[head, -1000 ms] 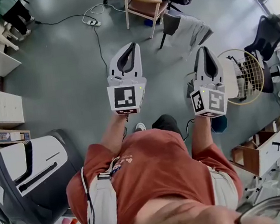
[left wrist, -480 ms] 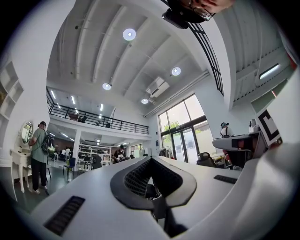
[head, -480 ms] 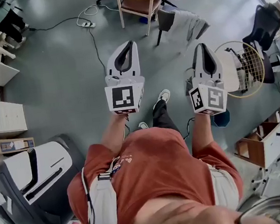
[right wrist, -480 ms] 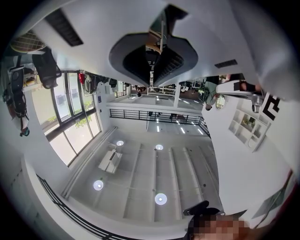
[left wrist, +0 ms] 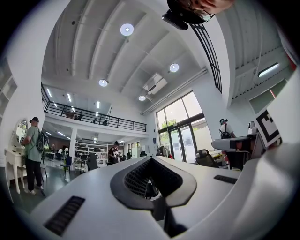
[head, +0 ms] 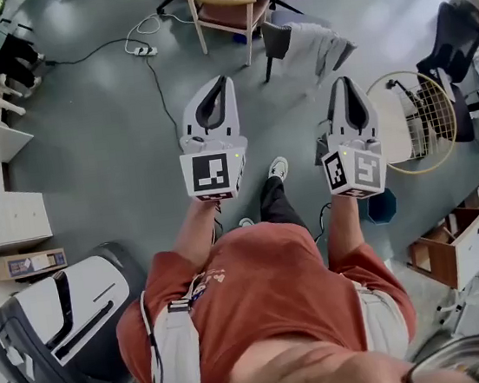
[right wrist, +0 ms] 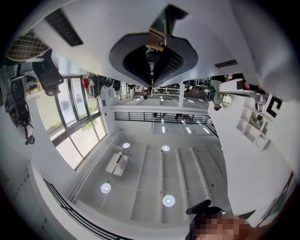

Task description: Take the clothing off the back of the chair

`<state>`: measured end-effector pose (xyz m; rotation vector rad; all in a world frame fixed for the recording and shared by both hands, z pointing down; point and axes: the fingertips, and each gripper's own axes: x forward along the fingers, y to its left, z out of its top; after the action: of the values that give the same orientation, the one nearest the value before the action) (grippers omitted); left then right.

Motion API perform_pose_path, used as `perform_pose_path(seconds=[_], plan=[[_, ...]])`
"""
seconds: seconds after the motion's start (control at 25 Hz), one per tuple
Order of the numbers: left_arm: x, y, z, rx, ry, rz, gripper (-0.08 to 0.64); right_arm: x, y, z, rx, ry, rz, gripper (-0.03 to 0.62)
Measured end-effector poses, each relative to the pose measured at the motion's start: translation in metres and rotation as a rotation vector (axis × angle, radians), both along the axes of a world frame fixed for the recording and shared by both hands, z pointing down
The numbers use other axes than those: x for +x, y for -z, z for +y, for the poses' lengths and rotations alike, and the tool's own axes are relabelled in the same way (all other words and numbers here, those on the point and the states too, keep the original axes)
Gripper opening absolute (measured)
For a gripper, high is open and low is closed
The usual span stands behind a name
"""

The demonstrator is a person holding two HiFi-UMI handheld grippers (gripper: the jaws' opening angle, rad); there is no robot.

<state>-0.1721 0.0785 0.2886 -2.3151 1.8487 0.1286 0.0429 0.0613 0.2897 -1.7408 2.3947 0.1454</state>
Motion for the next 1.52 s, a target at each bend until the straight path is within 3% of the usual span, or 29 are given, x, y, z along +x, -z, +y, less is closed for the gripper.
perform_pose_path(seconds=[0.96,1.52], plan=[[0.108,0.003,-0.255,-0.022,-0.034,-0.003,0.014,0.109,-0.014,-0.246,-0.06,-0.048,-0.04,0.037],[0.155,0.002,-0.311,-0.015,-0.026,-0.001,0.014,0.156,-0.021,-0.3,-0.064,-0.041,-0.051,0.037]])
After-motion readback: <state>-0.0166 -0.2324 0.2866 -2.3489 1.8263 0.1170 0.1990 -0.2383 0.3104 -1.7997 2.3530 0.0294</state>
